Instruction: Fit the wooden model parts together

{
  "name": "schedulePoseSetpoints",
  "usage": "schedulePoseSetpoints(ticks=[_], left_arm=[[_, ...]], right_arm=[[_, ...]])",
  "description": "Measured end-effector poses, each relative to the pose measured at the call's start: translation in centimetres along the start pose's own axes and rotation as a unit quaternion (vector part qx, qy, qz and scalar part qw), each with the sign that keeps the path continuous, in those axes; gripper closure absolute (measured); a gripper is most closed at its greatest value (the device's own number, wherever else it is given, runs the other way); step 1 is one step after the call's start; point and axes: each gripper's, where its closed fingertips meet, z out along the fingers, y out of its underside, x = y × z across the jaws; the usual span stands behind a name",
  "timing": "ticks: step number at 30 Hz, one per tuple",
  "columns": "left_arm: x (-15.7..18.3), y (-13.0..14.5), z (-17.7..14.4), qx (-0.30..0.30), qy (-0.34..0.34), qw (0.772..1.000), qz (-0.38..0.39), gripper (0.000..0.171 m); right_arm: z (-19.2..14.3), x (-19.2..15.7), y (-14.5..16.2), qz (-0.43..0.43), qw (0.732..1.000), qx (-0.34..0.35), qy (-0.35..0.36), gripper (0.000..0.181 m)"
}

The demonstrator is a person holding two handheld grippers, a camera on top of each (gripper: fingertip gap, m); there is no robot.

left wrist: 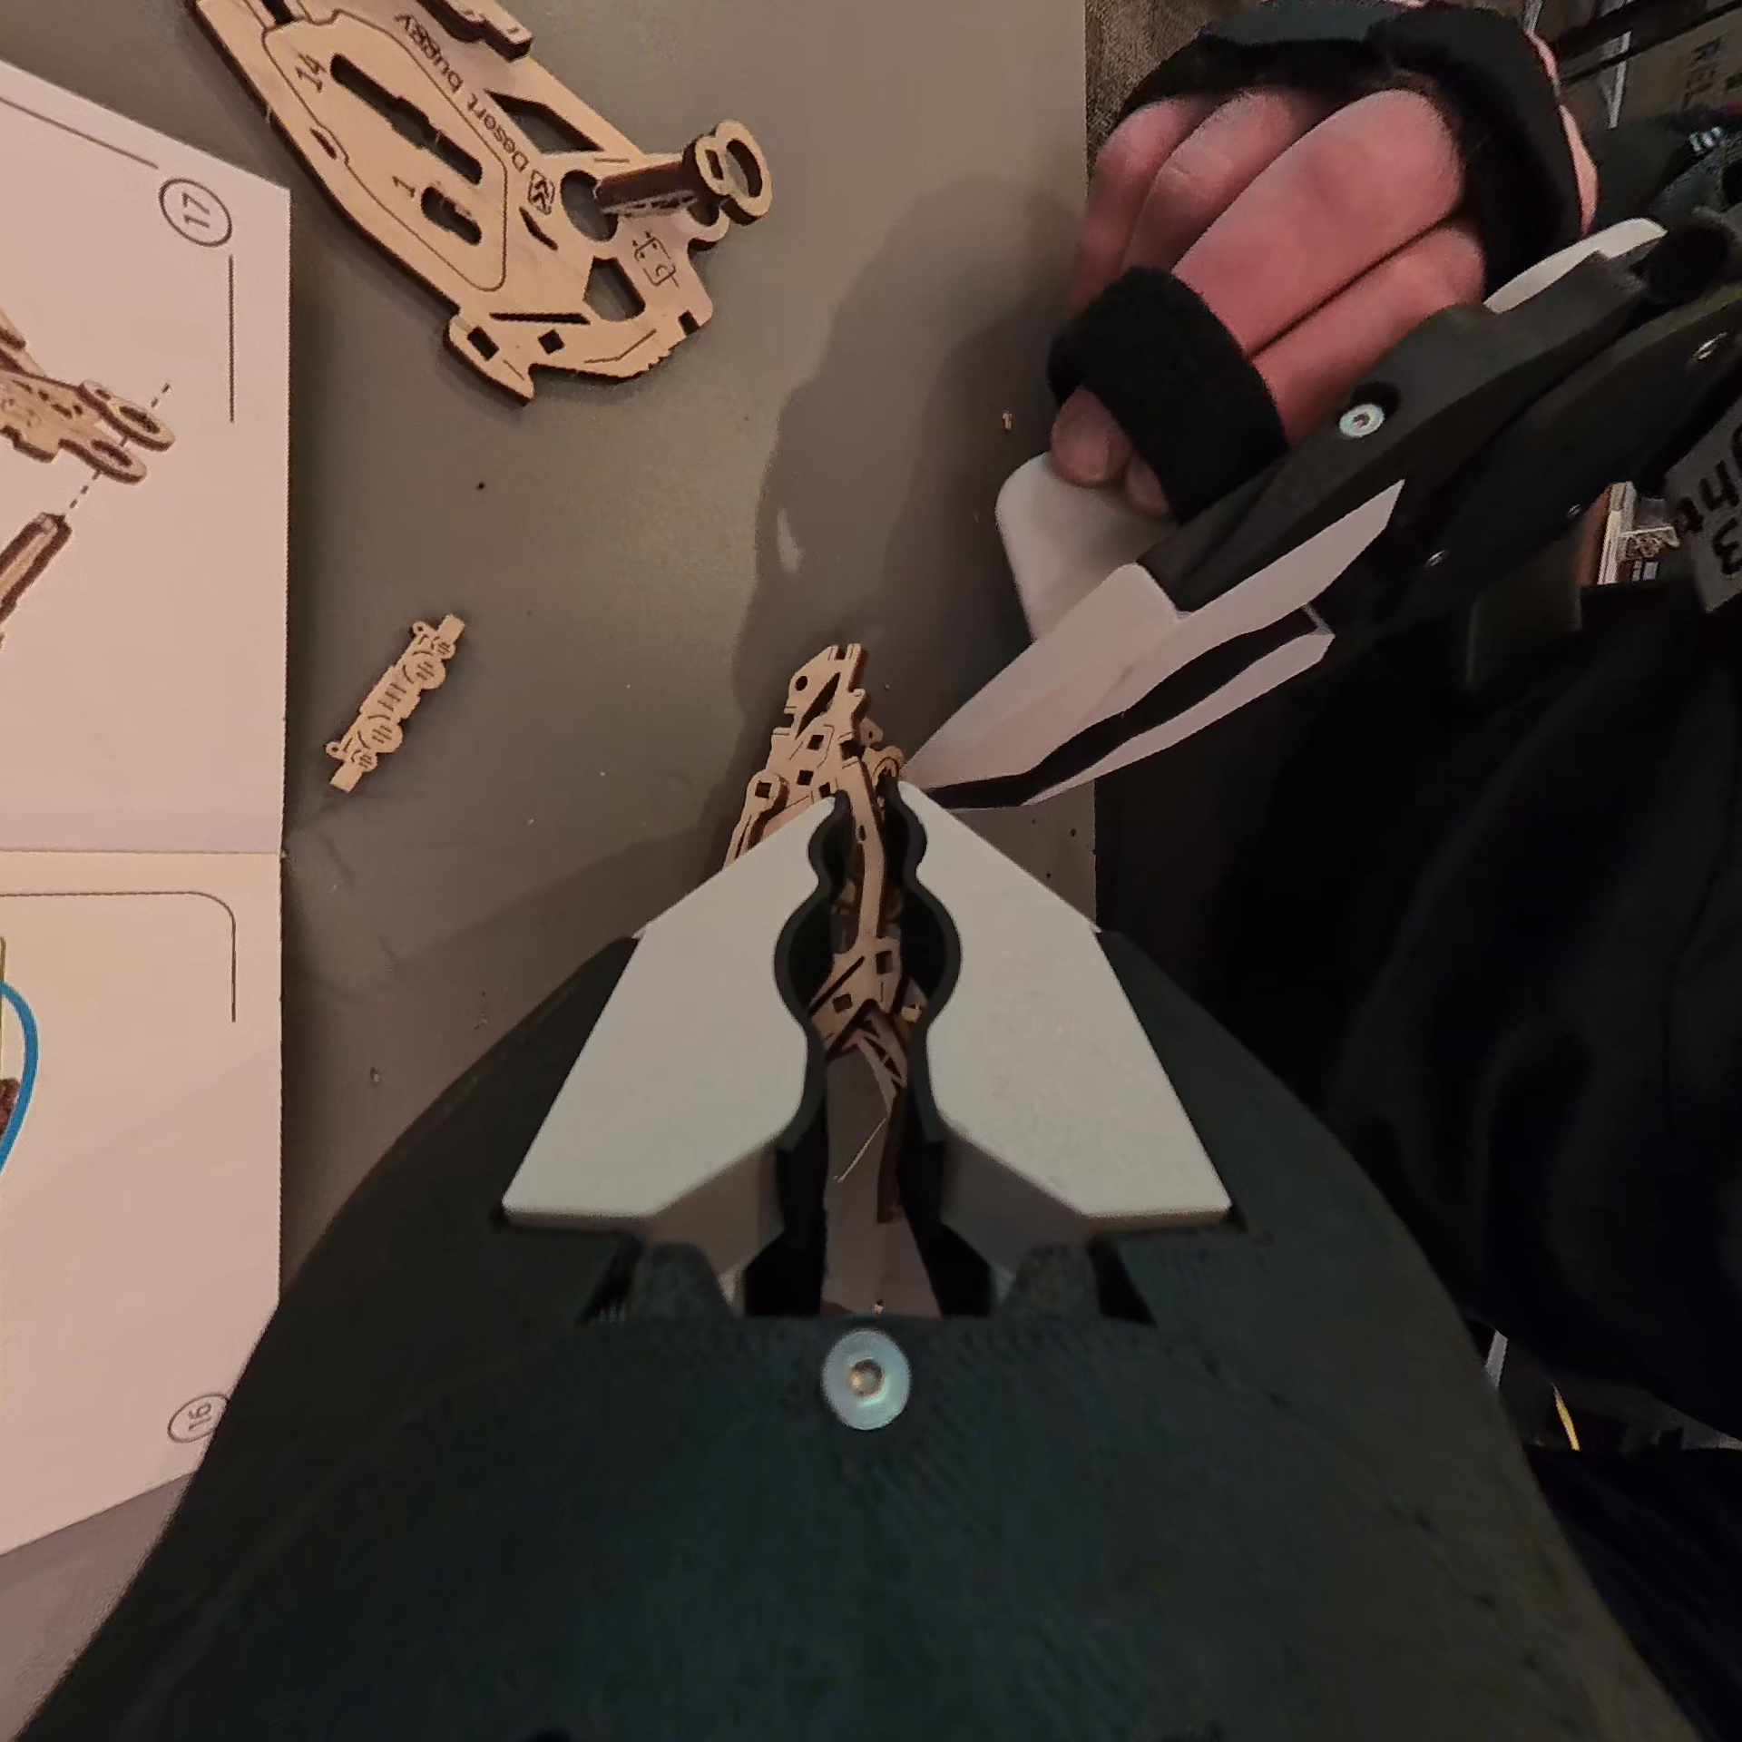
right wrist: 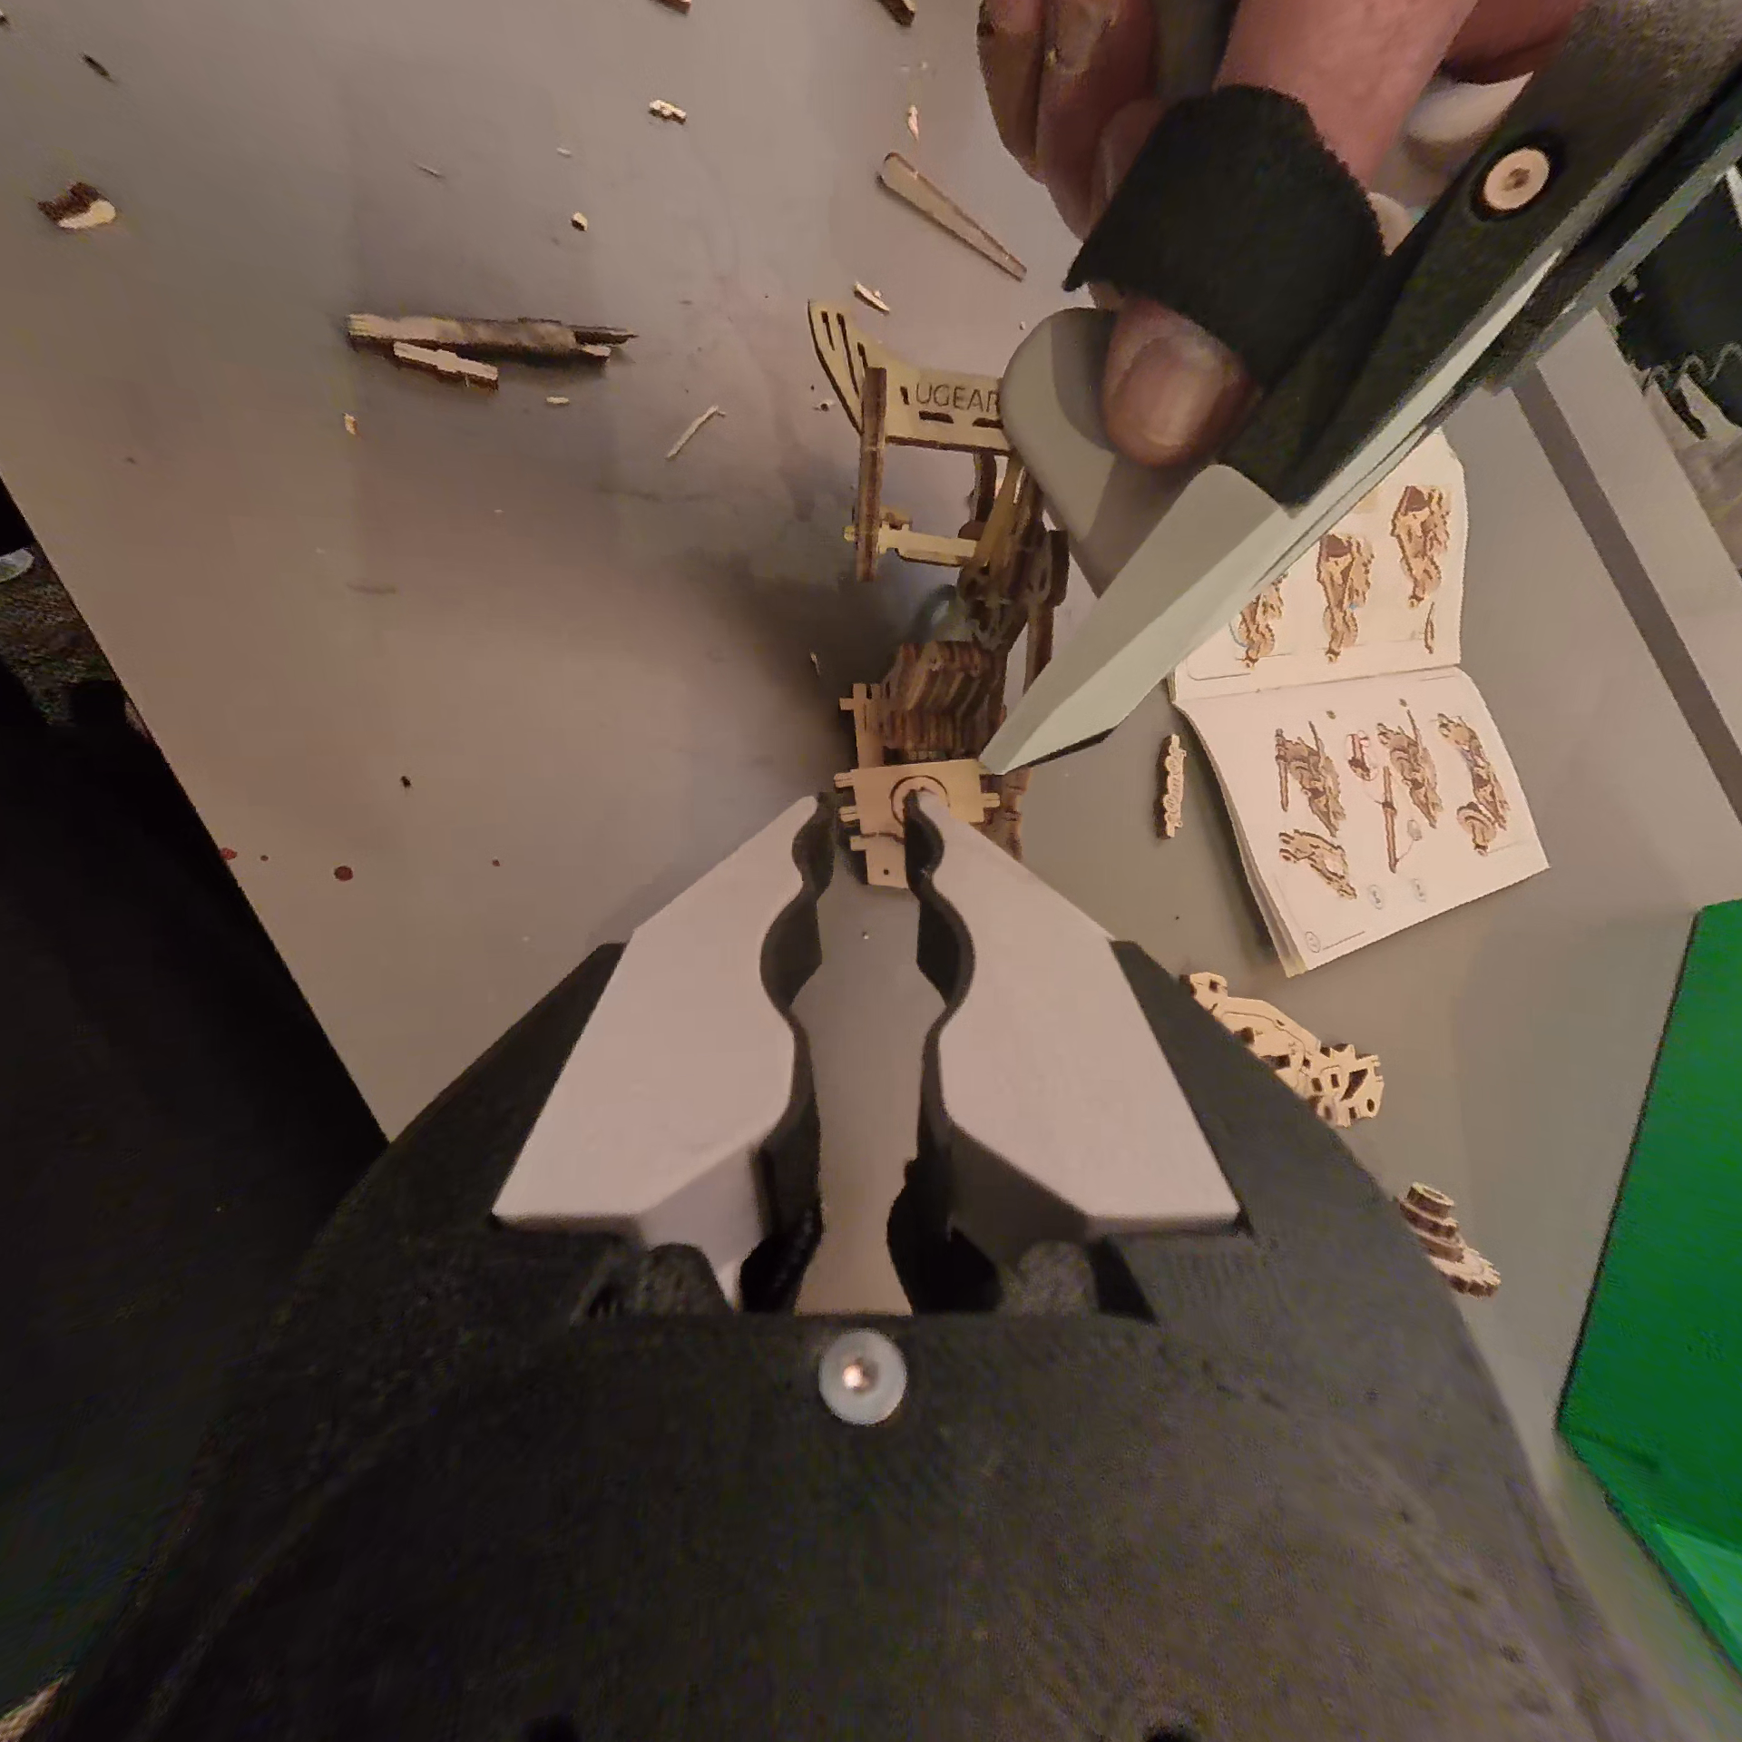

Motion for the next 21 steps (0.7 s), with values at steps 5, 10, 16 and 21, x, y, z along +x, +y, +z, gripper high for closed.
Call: schedulePoseSetpoints(ticks=[5, 10, 16, 21], left_arm=[[-0.01, -0.01, 0.00, 0.000, 0.000, 1.000, -0.002, 0.168], [-0.11, -0.13, -0.07, 0.006, -0.001, 1.000, -0.005, 0.167], [-0.18, -0.22, -0.12, 0.008, 0.001, 1.000, -0.006, 0.167], [-0.16, -0.26, -0.15, 0.016, 0.009, 1.000, -0.012, 0.167]], right_arm=[[0.49, 0.12, 0.06, -0.040, 0.999, -0.011, 0.011, 0.166], [0.66, 0.42, 0.16, -0.050, 0.998, -0.009, 0.022, 0.165], [0.62, 0.61, 0.23, -0.015, 0.999, 0.015, 0.024, 0.165], [0.57, 0.82, 0.16, 0.025, 0.999, 0.037, 0.020, 0.168]])
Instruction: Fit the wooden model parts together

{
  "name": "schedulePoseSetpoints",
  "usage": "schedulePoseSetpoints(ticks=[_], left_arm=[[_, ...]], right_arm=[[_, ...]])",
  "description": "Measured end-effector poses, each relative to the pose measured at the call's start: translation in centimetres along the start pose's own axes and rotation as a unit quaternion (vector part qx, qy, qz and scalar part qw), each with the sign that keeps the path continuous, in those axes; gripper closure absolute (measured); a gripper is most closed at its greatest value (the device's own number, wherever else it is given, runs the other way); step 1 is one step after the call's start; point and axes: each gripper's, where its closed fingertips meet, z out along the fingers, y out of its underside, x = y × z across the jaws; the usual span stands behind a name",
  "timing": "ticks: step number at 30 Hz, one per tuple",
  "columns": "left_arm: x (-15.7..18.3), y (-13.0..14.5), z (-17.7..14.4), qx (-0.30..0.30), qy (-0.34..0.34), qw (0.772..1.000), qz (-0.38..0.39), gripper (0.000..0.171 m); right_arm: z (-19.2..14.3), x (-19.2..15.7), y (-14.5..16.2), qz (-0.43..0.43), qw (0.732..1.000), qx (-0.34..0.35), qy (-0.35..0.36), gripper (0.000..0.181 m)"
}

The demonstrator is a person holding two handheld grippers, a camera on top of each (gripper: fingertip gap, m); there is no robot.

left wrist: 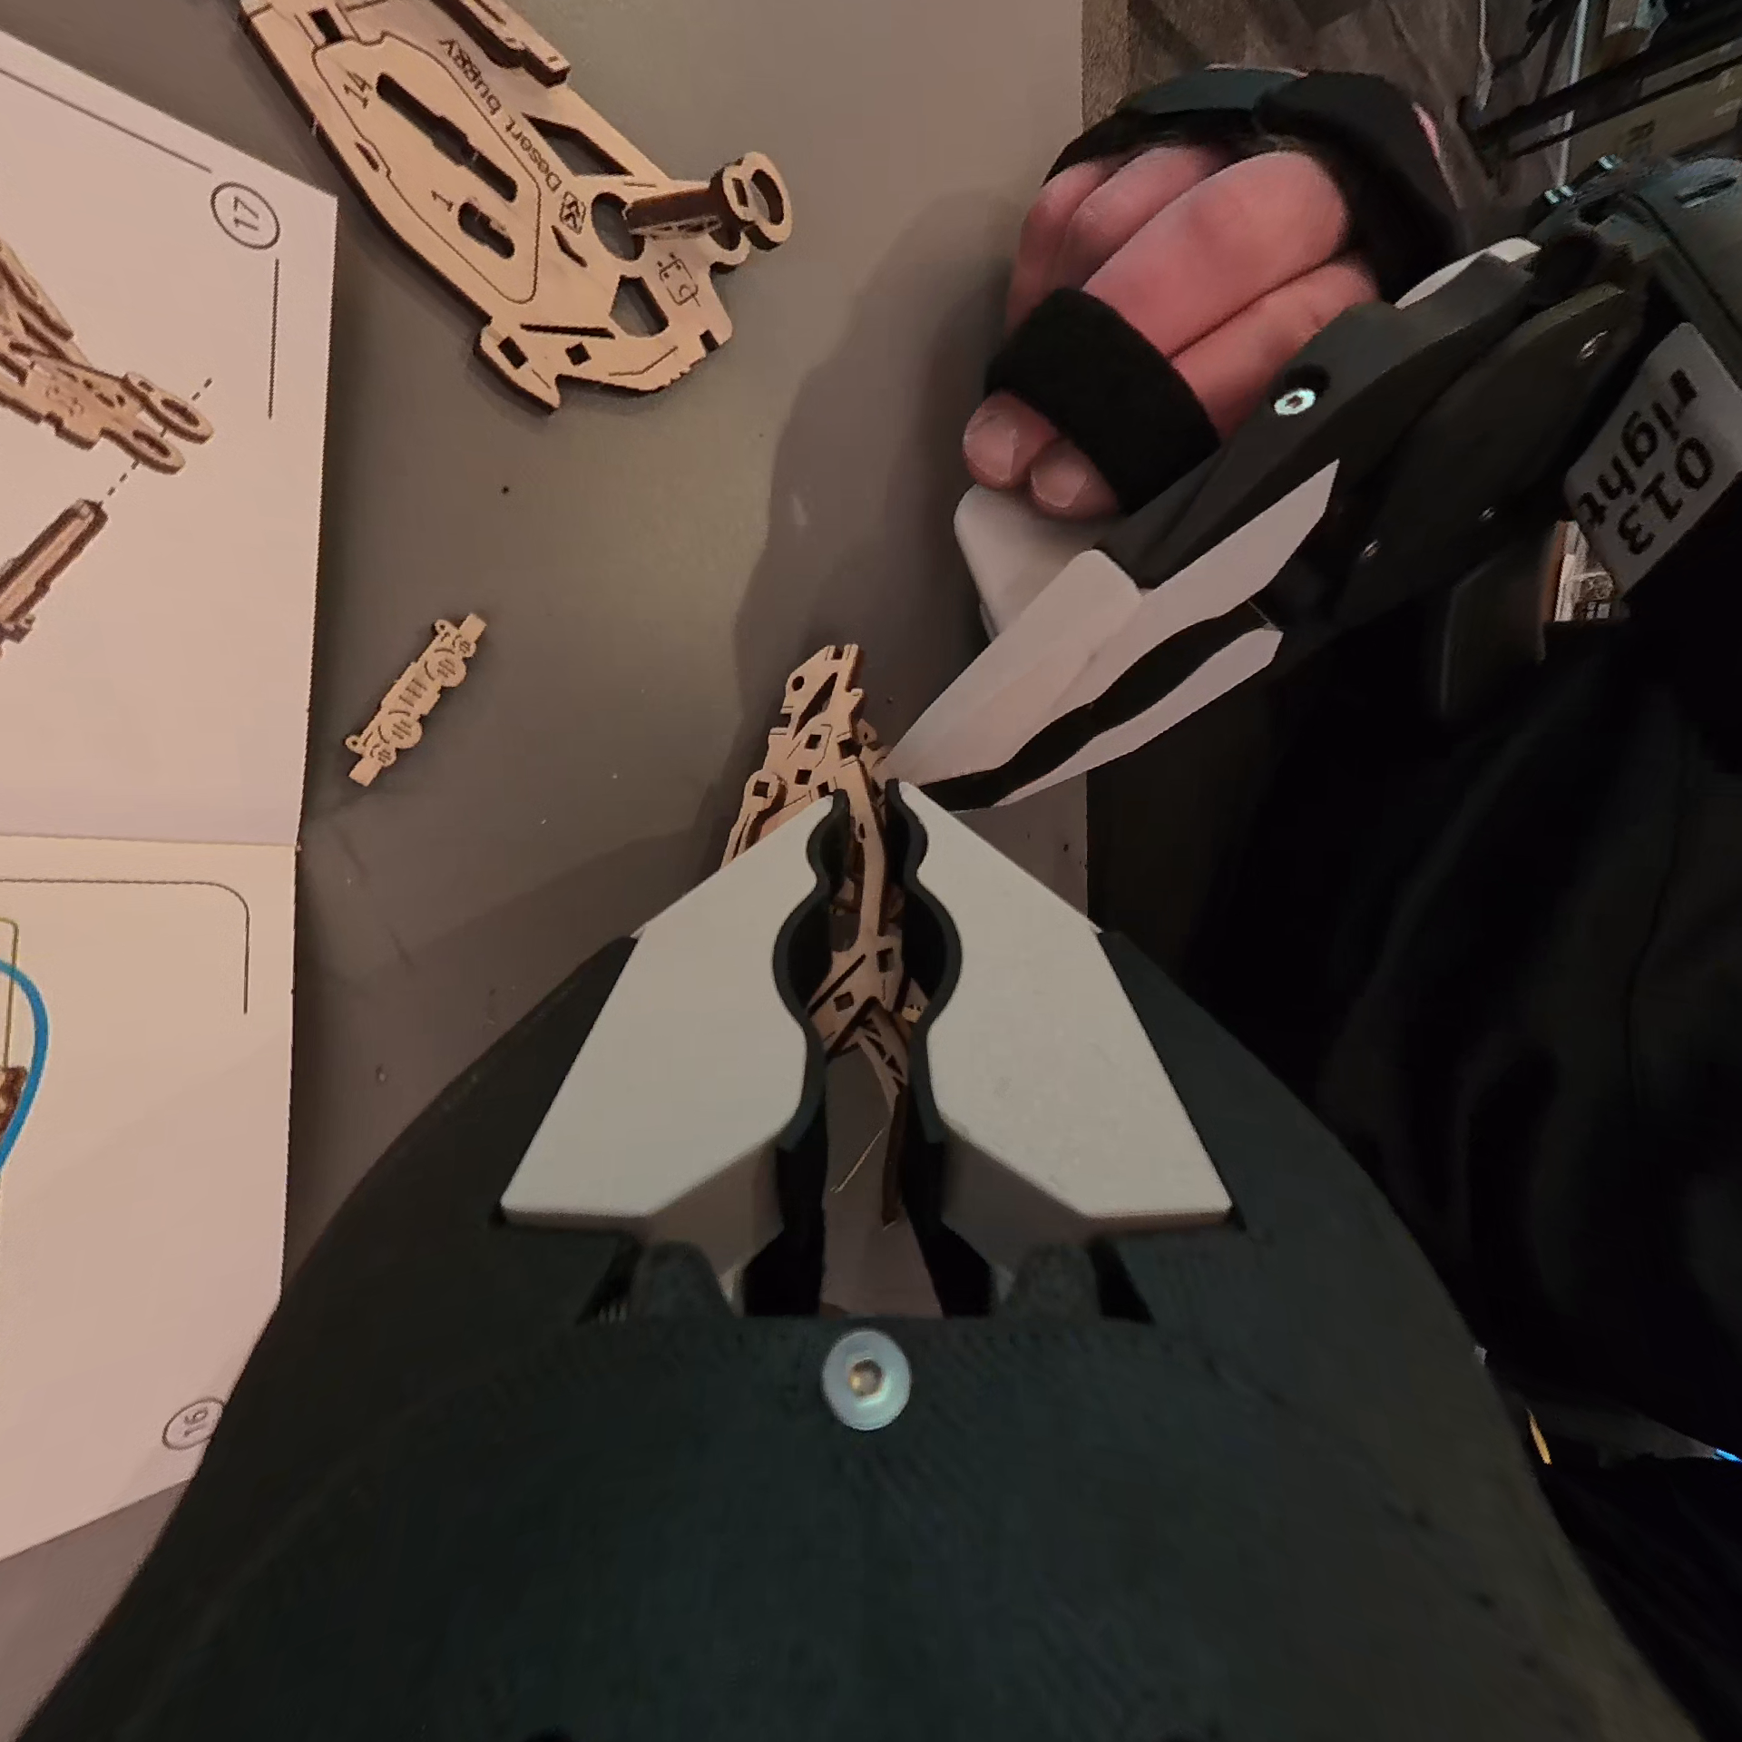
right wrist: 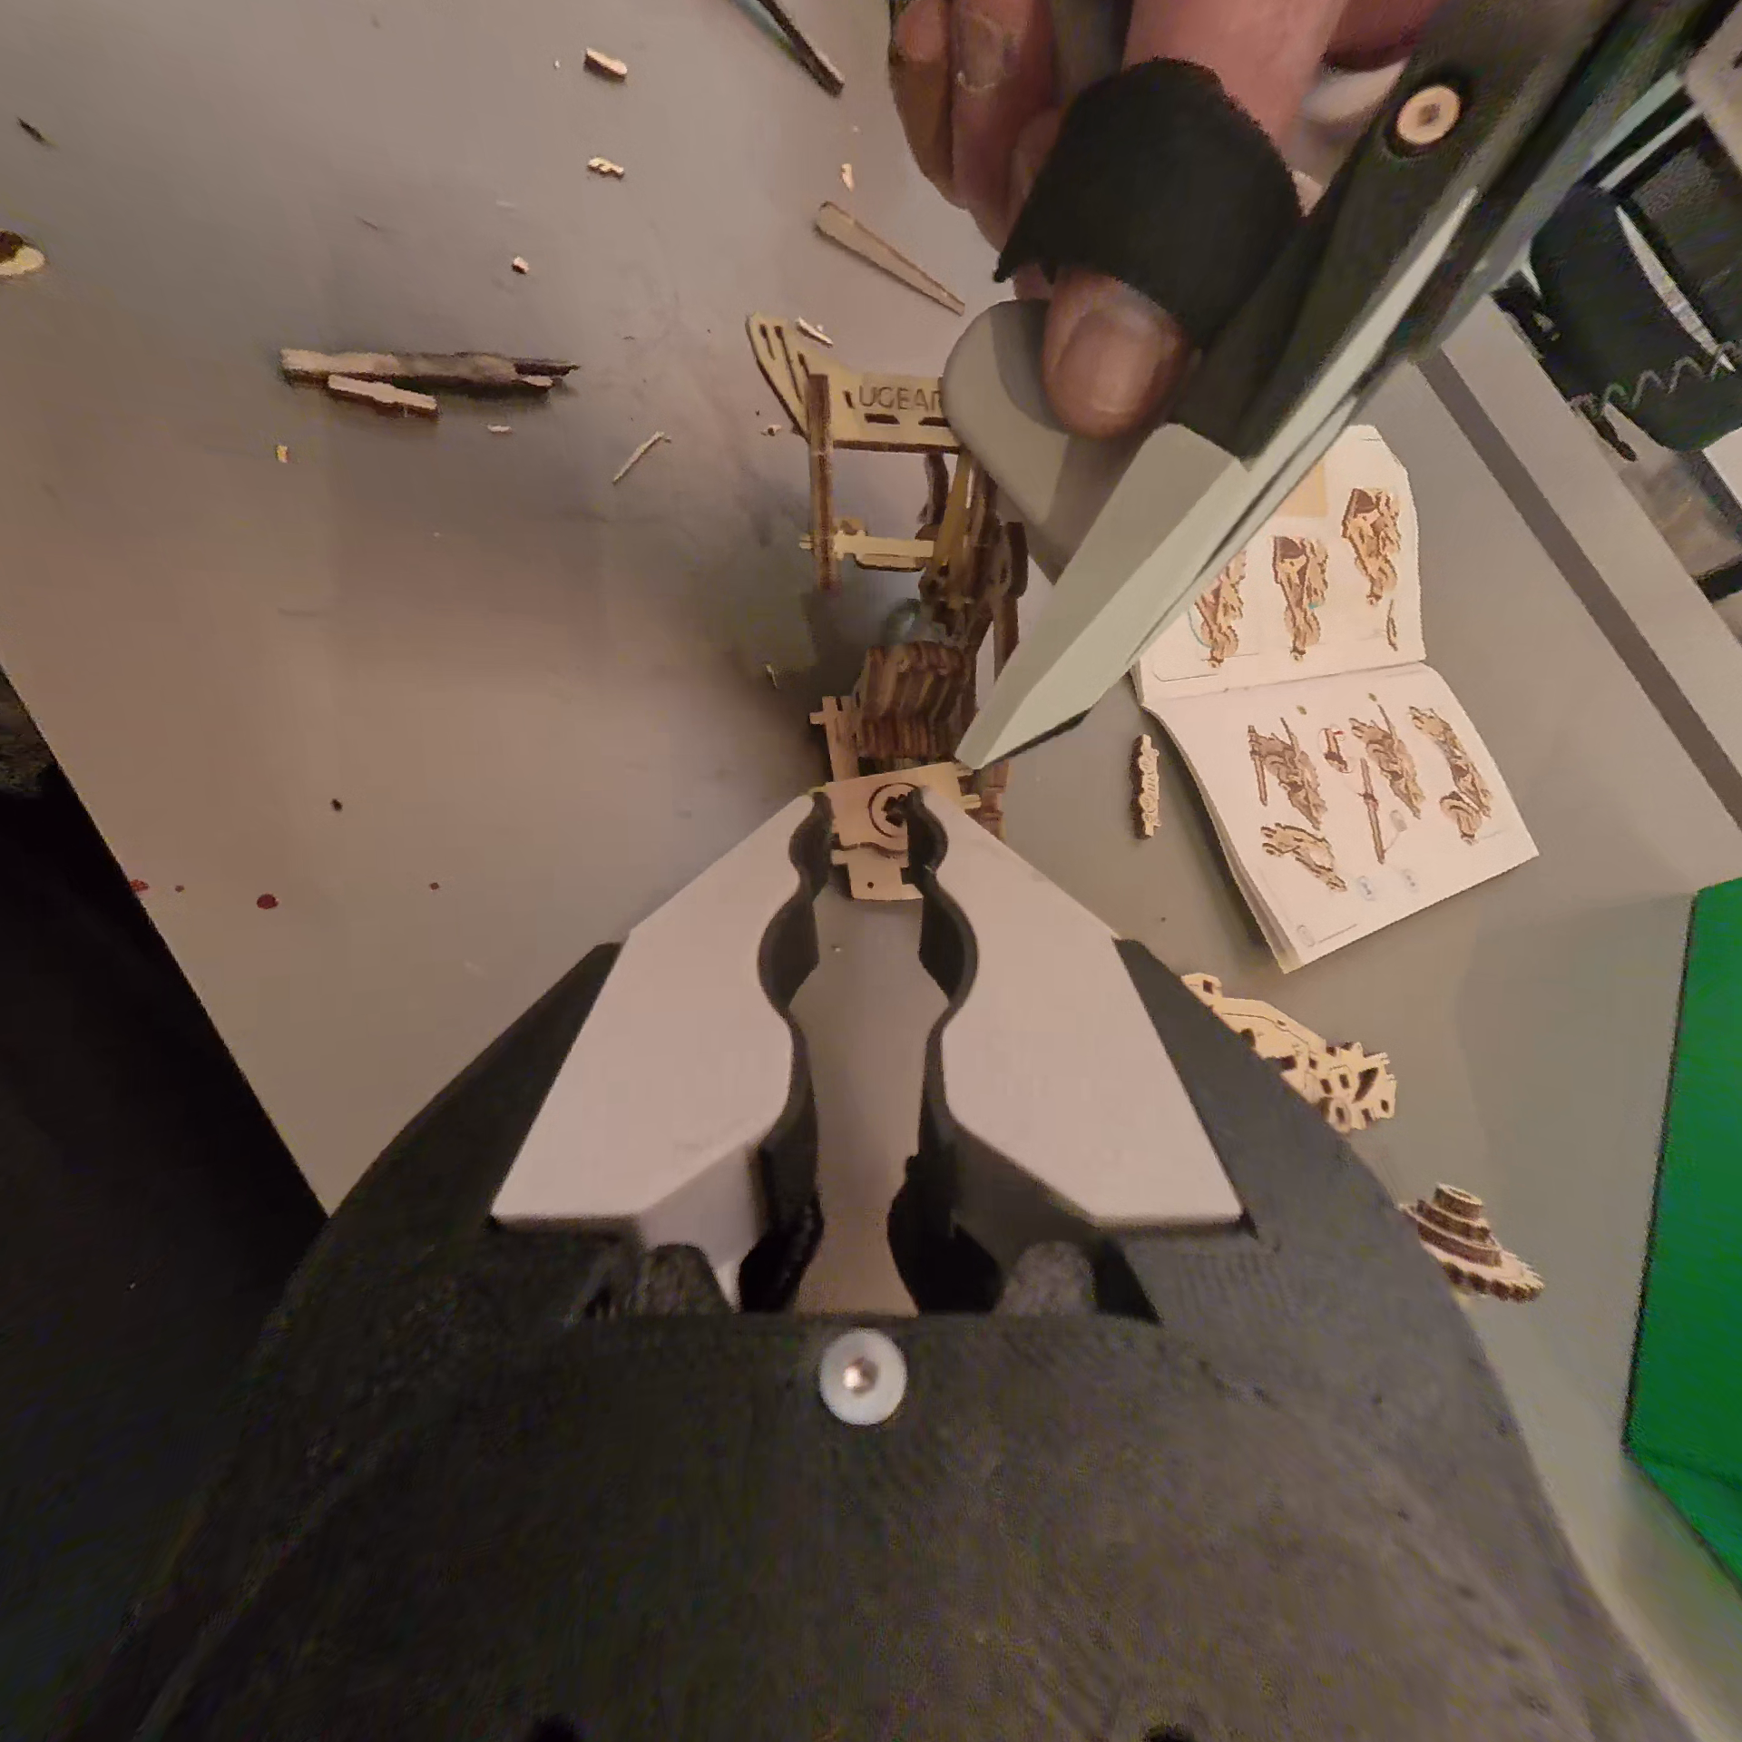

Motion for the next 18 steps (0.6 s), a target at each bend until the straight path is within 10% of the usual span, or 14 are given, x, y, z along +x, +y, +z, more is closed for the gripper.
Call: schedulePoseSetpoints(ticks=[18], left_arm=[[-0.13, -0.43, -0.12, 0.021, 0.026, 0.999, -0.030, 0.166]], right_arm=[[0.03, 0.49, 0.22, -0.041, 0.999, 0.005, 0.031, 0.162]])
